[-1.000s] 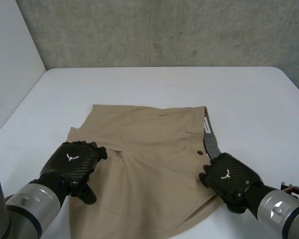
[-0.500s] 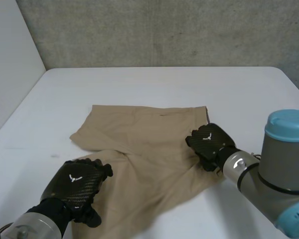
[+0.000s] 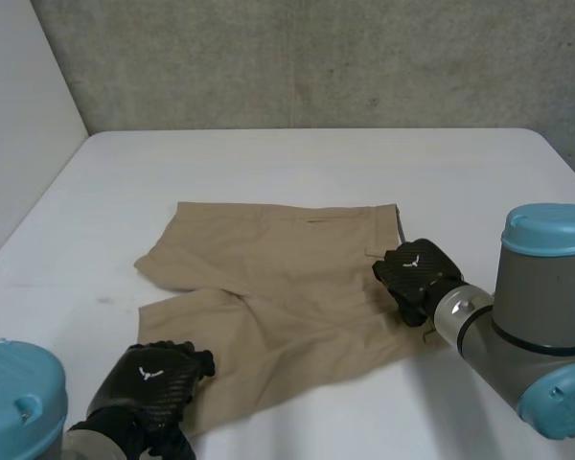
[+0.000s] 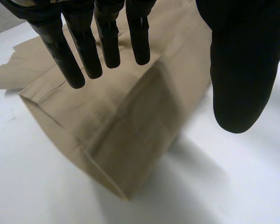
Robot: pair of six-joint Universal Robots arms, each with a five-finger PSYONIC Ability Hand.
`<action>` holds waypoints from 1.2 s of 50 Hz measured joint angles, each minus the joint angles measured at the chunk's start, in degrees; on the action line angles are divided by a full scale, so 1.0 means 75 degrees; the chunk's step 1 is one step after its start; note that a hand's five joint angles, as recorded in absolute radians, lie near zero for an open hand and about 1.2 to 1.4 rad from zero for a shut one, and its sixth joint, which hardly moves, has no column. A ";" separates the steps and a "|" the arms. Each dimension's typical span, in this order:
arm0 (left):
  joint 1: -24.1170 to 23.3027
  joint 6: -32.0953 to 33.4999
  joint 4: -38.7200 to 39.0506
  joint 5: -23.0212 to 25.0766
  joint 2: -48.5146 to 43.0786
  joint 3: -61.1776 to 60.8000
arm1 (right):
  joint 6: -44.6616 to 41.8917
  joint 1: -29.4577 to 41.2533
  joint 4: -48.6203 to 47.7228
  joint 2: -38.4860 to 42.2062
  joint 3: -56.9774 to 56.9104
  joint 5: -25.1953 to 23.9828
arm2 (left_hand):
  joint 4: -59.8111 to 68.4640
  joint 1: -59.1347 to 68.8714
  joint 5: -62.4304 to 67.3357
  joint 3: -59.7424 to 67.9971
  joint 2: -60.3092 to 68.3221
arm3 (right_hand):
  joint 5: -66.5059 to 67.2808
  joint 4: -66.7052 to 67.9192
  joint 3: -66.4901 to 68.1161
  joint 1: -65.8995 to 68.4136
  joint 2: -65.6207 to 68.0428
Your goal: Fold the shorts.
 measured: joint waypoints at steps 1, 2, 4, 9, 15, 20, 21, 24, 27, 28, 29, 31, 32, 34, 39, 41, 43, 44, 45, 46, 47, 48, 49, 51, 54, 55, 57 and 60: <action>-0.0001 0.0008 0.0019 -0.0059 -0.0049 0.0021 | 0.0002 0.0001 0.0000 -0.0001 0.0005 0.0000 | 0.0000 -0.0001 -0.0001 0.0000 0.0000 | 0.0000 0.0000 0.0000 0.0000 0.0000; -0.0001 0.0027 0.0066 -0.0190 -0.0168 0.0073 | 0.0015 0.0006 0.0000 -0.0008 0.0033 0.0002 | 0.0000 -0.0001 -0.0001 0.0000 -0.0001 | -0.0001 -0.0001 0.0000 0.0000 0.0000; 0.0000 0.0043 0.0100 -0.0285 -0.0277 0.0118 | 0.0021 0.0008 0.0000 -0.0014 0.0046 0.0002 | 0.0000 -0.0001 -0.0001 0.0000 -0.0001 | 0.0000 -0.0001 0.0000 0.0000 0.0000; 0.0023 0.0089 0.0174 -0.0475 -0.0784 0.0241 | 0.0038 0.0010 -0.0001 -0.0054 0.0091 0.0002 | 0.0116 0.0071 0.0165 0.0094 0.0136 | 0.0038 -0.0001 0.0000 0.0000 0.0000; 0.0058 0.0116 0.0286 -0.0498 -0.1248 0.0324 | 0.0046 0.0001 -0.0002 -0.0075 0.0105 0.0001 | 0.4746 0.5004 0.4714 0.4633 0.4691 | 0.0041 -0.0001 0.0000 0.0000 0.0000; 0.0072 0.0155 0.0672 -0.0512 -0.1237 0.0410 | 0.0069 -0.0008 0.0015 -0.0117 0.0129 0.0037 | 0.6107 0.5616 0.5669 0.5938 0.6041 | 0.0041 -0.0023 -0.0006 0.0000 -0.0005; 0.0081 0.0176 0.0756 -0.0513 -0.1201 0.0440 | 0.0075 -0.0013 0.0030 -0.0133 0.0139 0.0042 | 0.6117 0.5616 0.5669 0.5957 0.6061 | 0.0040 -0.0026 -0.0009 0.0000 -0.0005; 0.0191 0.0311 0.0965 -0.0511 -0.1087 0.0579 | 0.0097 -0.0082 0.0180 -0.0253 0.0187 0.0012 | 0.6117 0.5616 0.5669 0.5969 0.6070 | -0.3382 -0.3601 -0.3734 -0.3381 -0.3782; 0.0330 0.0456 0.1055 -0.0504 -0.1043 0.0691 | 0.0124 -0.0255 0.0429 -0.0439 0.0215 -0.0095 | 0.6118 0.5616 0.5669 0.5969 0.6073 | -0.5150 -0.5380 -0.5337 -0.4447 -0.5352; 0.0403 0.0527 0.1081 -0.0499 -0.1039 0.0740 | 0.0127 -0.0285 0.0470 -0.0467 0.0218 -0.0117 | 0.6118 0.5616 0.5669 0.5969 0.6074 | -0.5150 -0.5380 -0.5337 -0.4447 -0.5352; 0.0498 0.0622 0.1106 -0.0493 -0.1047 0.0798 | 0.0152 -0.0558 0.0852 -0.0697 0.0224 -0.0338 | 0.6118 0.5616 0.5669 0.5969 0.6074 | -0.5670 -0.5896 -0.5791 -0.4716 -0.5741; 0.0598 0.0720 0.1121 -0.0484 -0.1080 0.0855 | 0.0168 -0.0847 0.1280 -0.0887 0.0193 -0.0648 | 0.6118 0.5616 0.5669 0.5969 0.6077 | -0.5763 -0.5965 -0.5806 -0.4740 -0.5742; 0.0616 0.0736 0.1122 -0.0484 -0.1092 0.0864 | 0.0171 -0.0925 0.1396 -0.0926 0.0178 -0.0754 | 0.6118 0.5616 0.5669 0.5969 0.6077 | -0.5763 -0.5965 -0.5806 -0.4740 -0.5742; 0.0671 0.0791 0.1121 -0.0470 -0.1166 0.0896 | 0.0179 -0.1317 0.2031 -0.1076 0.0054 -0.1318 | 0.6118 0.5616 0.5669 0.5972 0.6081 | -0.5771 -0.5965 -0.5806 -0.4740 -0.5742; 0.0695 0.0818 0.1113 -0.0446 -0.1315 0.0916 | 0.0136 -0.1995 0.3212 -0.1206 -0.0266 -0.2322 | 0.6118 0.5616 0.5669 0.5980 0.6084 | -0.5772 -0.5965 -0.5806 -0.4740 -0.5742; 0.0692 0.0816 0.1113 -0.0439 -0.1359 0.0926 | 0.0091 -0.2205 0.3619 -0.1214 -0.0367 -0.2612 | 0.6118 0.5616 0.5669 0.5980 0.6085 | -0.5771 -0.5965 -0.5806 -0.4740 -0.5742; 0.0690 0.0814 0.1112 -0.0436 -0.1387 0.0945 | 0.0074 -0.2268 0.3744 -0.1213 -0.0393 -0.2694 | 0.6118 0.5616 0.5669 0.5980 0.6085 | -0.5770 -0.5965 -0.5806 -0.4740 -0.5743; 0.0689 0.0812 0.1112 -0.0435 -0.1403 0.0959 | 0.0022 -0.2398 0.4003 -0.1205 -0.0411 -0.2846 | 0.6118 0.5616 0.5669 0.5980 0.6086 | -0.5770 -0.5965 -0.5806 -0.4740 -0.5742; 0.0690 0.0810 0.1113 -0.0435 -0.1413 0.0971 | 0.0003 -0.2428 0.4060 -0.1201 -0.0401 -0.2874 | 0.6118 0.5616 0.5669 0.5980 0.6086 | -0.5772 -0.5965 -0.5806 -0.4740 -0.5742; 0.0693 0.0808 0.1113 -0.0434 -0.1427 0.0988 | -0.0030 -0.2461 0.4121 -0.1194 -0.0365 -0.2903 | 0.6118 0.5616 0.5669 0.5980 0.6086 | -0.5771 -0.5965 -0.5806 -0.4740 -0.5742; 0.0695 0.0807 0.1113 -0.0434 -0.1434 0.0997 | -0.0040 -0.2469 0.4133 -0.1192 -0.0350 -0.2907 | 0.6118 0.5616 0.5669 0.5980 0.6086 | -0.5771 -0.5965 -0.5806 -0.4740 -0.5742; 0.0702 0.0807 0.1113 -0.0434 -0.1445 0.1014 | -0.0077 -0.2487 0.4133 -0.1184 -0.0273 -0.2912 | 0.6118 0.5616 0.5669 0.5980 0.6086 | -0.5771 -0.5965 -0.5806 -0.4740 -0.5742; 0.0714 0.0806 0.1116 -0.0434 -0.1458 0.1036 | -0.0103 -0.2491 0.4098 -0.1179 -0.0194 -0.2907 | 0.6118 0.5616 0.5669 0.5980 0.6087 | -0.5771 -0.5964 -0.5806 -0.4740 -0.5742; 0.0736 0.0806 0.1122 -0.0434 -0.1483 0.1070 | -0.0142 -0.2482 0.3964 -0.1175 -0.0024 -0.2885 | 0.6118 0.5616 0.5669 0.5980 0.6087 | -0.5763 -0.5957 -0.5806 -0.4740 -0.5742; 0.0772 0.0806 0.1146 -0.0434 -0.1534 0.1126 | -0.0181 -0.2450 0.3615 -0.1169 0.0299 -0.2827 | 0.6119 0.5617 0.5669 0.5980 0.6087 | -0.5510 -0.5789 -0.5722 -0.4668 -0.5701; 0.0785 0.0806 0.1157 -0.0435 -0.1553 0.1149 | -0.0188 -0.2439 0.3507 -0.1164 0.0388 -0.2813 | 0.6120 0.5616 0.5669 0.5980 0.6087 | -0.5299 -0.5532 -0.5504 -0.4481 -0.5477; 0.0807 0.0806 0.1173 -0.0435 -0.1581 0.1183 | -0.0200 -0.2405 0.3167 -0.1150 0.0629 -0.2776 | 0.6126 0.5616 0.5669 0.5981 0.6087 | -0.4993 -0.5162 -0.5131 -0.4140 -0.5040; 0.0833 0.0807 0.1188 -0.0432 -0.1605 0.1218 | -0.0215 -0.2371 0.2763 -0.1139 0.0852 -0.2728 | 0.6138 0.5616 0.5669 0.5981 0.6087 | -0.2493 -0.2591 -0.2520 -0.1865 -0.2309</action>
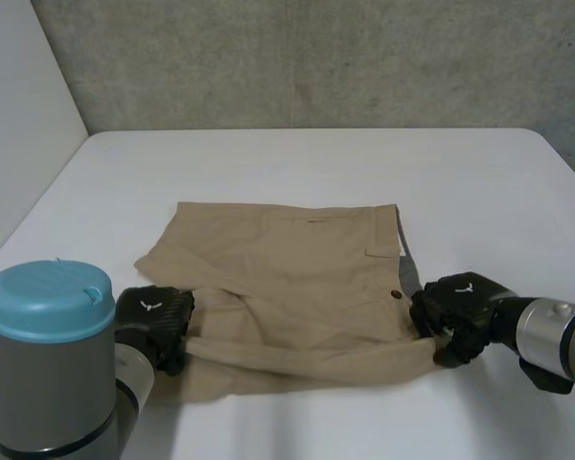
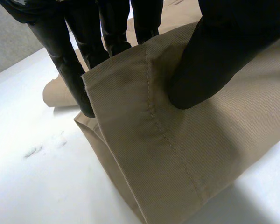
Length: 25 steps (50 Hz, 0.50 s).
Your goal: Fold the shorts.
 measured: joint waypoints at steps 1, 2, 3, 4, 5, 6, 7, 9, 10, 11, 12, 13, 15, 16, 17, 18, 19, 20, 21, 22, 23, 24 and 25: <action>0.0010 0.0002 0.0000 0.0004 -0.0006 0.0013 | -0.0015 0.0012 -0.0180 -0.0001 0.0078 0.0038 | 0.0000 0.0000 0.0000 0.0000 0.0000 | 0.1168 0.1174 0.1165 0.0949 0.1132; 0.0015 0.0004 -0.0002 0.0005 -0.0009 0.0019 | -0.0026 0.0018 -0.0275 -0.0005 0.0112 0.0062 | 0.0007 0.0000 0.0000 0.0001 0.0001 | 0.1749 0.1782 0.1766 0.1361 0.1701; 0.0021 0.0009 -0.0010 0.0010 -0.0009 0.0025 | -0.0060 0.0030 -0.0438 -0.0013 0.0174 0.0125 | 0.0007 0.0000 0.0000 0.0000 0.0001 | 0.2153 0.2250 0.2188 0.1598 0.2116; 0.0021 0.0014 -0.0024 0.0013 -0.0001 0.0023 | -0.0100 0.0035 -0.0518 -0.0038 0.0198 0.0179 | 0.0008 0.0000 0.0000 0.0000 0.0001 | 0.2302 0.2507 0.2365 0.1616 0.2283; 0.0019 0.0018 -0.0044 0.0016 0.0008 0.0017 | -0.0131 0.0036 -0.0550 -0.0063 0.0210 0.0214 | 0.0008 0.0000 0.0000 0.0000 0.0001 | 0.2303 0.2553 0.2369 0.1616 0.2285; 0.0015 0.0024 -0.0081 0.0020 0.0029 0.0006 | -0.0214 0.0031 -0.0592 -0.0138 0.0232 0.0299 | 0.0008 0.0000 0.0000 0.0000 0.0001 | 0.2303 0.2564 0.2369 0.1616 0.2285; 0.0012 0.0027 -0.0107 0.0022 0.0045 -0.0002 | -0.0259 0.0026 -0.0596 -0.0182 0.0240 0.0341 | 0.0008 0.0000 0.0000 0.0000 0.0001 | 0.2304 0.2575 0.2369 0.1616 0.2285; -0.0008 0.0038 -0.0314 0.0033 0.0170 -0.0047 | -0.0501 -0.0005 -0.0522 -0.0444 0.0271 0.0502 | 0.0009 0.0001 0.0000 0.0001 0.0001 | 0.2304 0.2581 0.2369 0.1616 0.2285; -0.0012 0.0040 -0.0359 0.0036 0.0198 -0.0057 | -0.0563 -0.0014 -0.0489 -0.0510 0.0280 0.0536 | 0.0009 0.0000 0.0000 0.0000 0.0001 | 0.2304 0.2581 0.2369 0.1616 0.2285; -0.0019 0.0042 -0.0446 0.0043 0.0250 -0.0073 | -0.0658 -0.0029 -0.0428 -0.0605 0.0292 0.0577 | 0.0010 0.0001 0.0000 0.0000 0.0001 | 0.2304 0.2581 0.2369 0.1616 0.2285; -0.0038 0.0042 -0.0693 0.0085 0.0401 -0.0109 | -0.0945 -0.0088 -0.0188 -0.0833 0.0333 0.0653 | 0.0010 0.0000 0.0000 0.0000 0.0001 | 0.2304 0.2583 0.2369 0.1616 0.2285; -0.0049 0.0042 -0.0835 0.0123 0.0479 -0.0131 | -0.1105 -0.0129 -0.0034 -0.0933 0.0360 0.0677 | 0.0010 0.0001 0.0000 -0.0001 0.0001 | 0.2304 0.2583 0.2390 0.1616 0.2285; -0.0084 0.0040 -0.1244 0.0268 0.0706 -0.0185 | -0.1581 -0.0279 0.0470 -0.1189 0.0448 0.0727 | 0.0011 0.0000 0.0000 0.0001 0.0002 | 0.2304 0.2583 0.2495 0.1616 0.2285; -0.0098 0.0037 -0.1402 0.0335 0.0793 -0.0208 | -0.1775 -0.0350 0.0685 -0.1282 0.0488 0.0739 | 0.0012 0.0000 0.0000 0.0001 0.0002 | 0.2304 0.2583 0.2495 0.1616 0.2285; -0.0114 0.0035 -0.1579 0.0425 0.0893 -0.0234 | -0.1996 -0.0444 0.0949 -0.1379 0.0539 0.0748 | 0.0012 0.0000 0.0000 0.0001 0.0002 | 0.2304 0.2583 0.2517 0.1616 0.2285; -0.0129 0.0033 -0.1757 0.0532 0.0997 -0.0255 | -0.2158 -0.0518 0.1139 -0.1444 0.0580 0.0752 | 0.0013 0.0000 0.0000 0.0001 0.0003 | 0.2304 0.2583 0.2517 0.1616 0.2285; -0.0149 0.0030 -0.2004 0.0692 0.1139 -0.0292 | -0.2594 -0.0725 0.1659 -0.1619 0.0700 0.0749 | 0.0013 0.0000 0.0000 0.0001 0.0003 | 0.2304 0.2583 0.2517 0.1616 0.2285; -0.0157 0.0028 -0.2105 0.0765 0.1199 -0.0305 | -0.2743 -0.0801 0.1834 -0.1679 0.0739 0.0747 | 0.0013 0.0000 0.0000 0.0001 0.0003 | 0.2304 0.2583 0.2517 0.1616 0.2285; -0.0177 0.0025 -0.2366 0.0964 0.1352 -0.0339 | -0.2976 -0.0921 0.2110 -0.1772 0.0801 0.0739 | 0.0013 0.0000 0.0000 0.0001 0.0004 | 0.2304 0.2584 0.2517 0.1616 0.2285; -0.0192 0.0023 -0.2595 0.1150 0.1482 -0.0365 | -0.3410 -0.1150 0.2618 -0.1945 0.0917 0.0712 | 0.0013 0.0000 0.0000 0.0000 0.0005 | 0.2304 0.2584 0.2517 0.1616 0.2285; -0.0192 0.0023 -0.2595 0.1150 0.1482 -0.0365 | -0.3410 -0.1150 0.2618 -0.1945 0.0917 0.0712 | 0.0013 0.0000 0.0000 0.0000 0.0005 | 0.2304 0.2584 0.2517 0.1616 0.2285; -0.0202 0.0022 -0.2783 0.1312 0.1588 -0.0383 | -0.3648 -0.1279 0.2885 -0.2044 0.0970 0.0686 | 0.0013 0.0000 0.0000 0.0000 0.0006 | 0.2304 0.2584 0.2517 0.1616 0.2285; -0.0212 0.0022 -0.3040 0.1542 0.1724 -0.0391 | -0.3939 -0.1440 0.3191 -0.2167 0.1025 0.0642 | 0.0013 0.0000 0.0000 0.0000 0.0007 | 0.2304 0.2584 0.2517 0.1616 0.2285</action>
